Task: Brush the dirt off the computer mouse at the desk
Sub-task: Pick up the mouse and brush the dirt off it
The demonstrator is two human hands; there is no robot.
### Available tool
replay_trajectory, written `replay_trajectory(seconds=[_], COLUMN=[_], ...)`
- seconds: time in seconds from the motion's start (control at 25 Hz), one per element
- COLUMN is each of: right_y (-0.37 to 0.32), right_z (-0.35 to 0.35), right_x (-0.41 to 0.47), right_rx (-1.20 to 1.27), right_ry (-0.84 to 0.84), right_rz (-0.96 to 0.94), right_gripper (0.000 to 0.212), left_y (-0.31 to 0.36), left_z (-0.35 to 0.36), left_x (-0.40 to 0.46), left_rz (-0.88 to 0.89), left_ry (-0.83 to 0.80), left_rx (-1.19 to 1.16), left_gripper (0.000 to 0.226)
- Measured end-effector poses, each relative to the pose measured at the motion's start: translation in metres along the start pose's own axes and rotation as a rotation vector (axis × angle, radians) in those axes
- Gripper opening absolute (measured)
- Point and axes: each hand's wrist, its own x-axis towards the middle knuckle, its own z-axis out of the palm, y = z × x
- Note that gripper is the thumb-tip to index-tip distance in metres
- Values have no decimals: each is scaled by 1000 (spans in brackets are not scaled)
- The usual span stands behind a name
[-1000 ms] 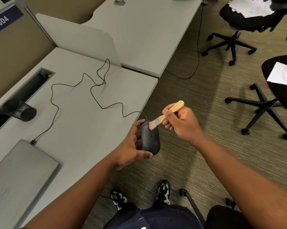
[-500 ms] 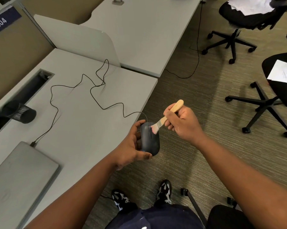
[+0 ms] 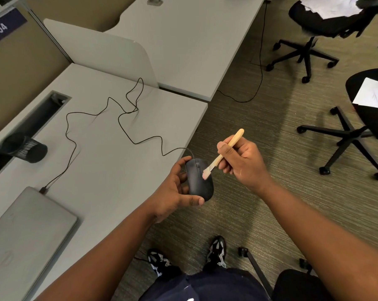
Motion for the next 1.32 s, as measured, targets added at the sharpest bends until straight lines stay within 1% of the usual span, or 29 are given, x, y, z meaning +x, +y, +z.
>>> replay_trajectory(seconds=[0.12,0.2,0.36,0.44,0.48,0.56,0.68,0.76,0.84,0.92,1.32], right_y=[4,7,16,15,12,7,4,6,7,5,-13], right_z=[1,1,0,1,2,4,12,15,15,15,12], right_x=[-1,0,1,0,-1,-4,-9,-9,-10,-11,-15], right_rx=[-50,-91,-277,-223,-155,-23,28,-56,-206,-296,-472], right_ry=[-21,14,95,108,91,5,-159,-217,-233,-257,-413], right_rz=[-28,-70,-170,-174,-156,-110,-78,-119,-160,-168,-82], right_gripper=[13,15,16,15,18,26,25,23,16,12,16], left_y=[1,2,0,-1,-1,-2,-3,-4,-5,-5,-13], left_z=[1,2,1,1,1,0,-1,-1,-1,0,-2], left_x=[0,-1,-2,-3,-3,-2,0,1,1,0,0], left_rz=[4,4,3,-2,-5,-3,0,6,14,23,53], left_ry=[0,5,8,12,15,21,30,41,54,64,97], left_rx=[-5,-7,-11,-19,-22,-20,-1,21,48,72,125], left_gripper=[113,113,115,117,117,117,116,115,113,111,107])
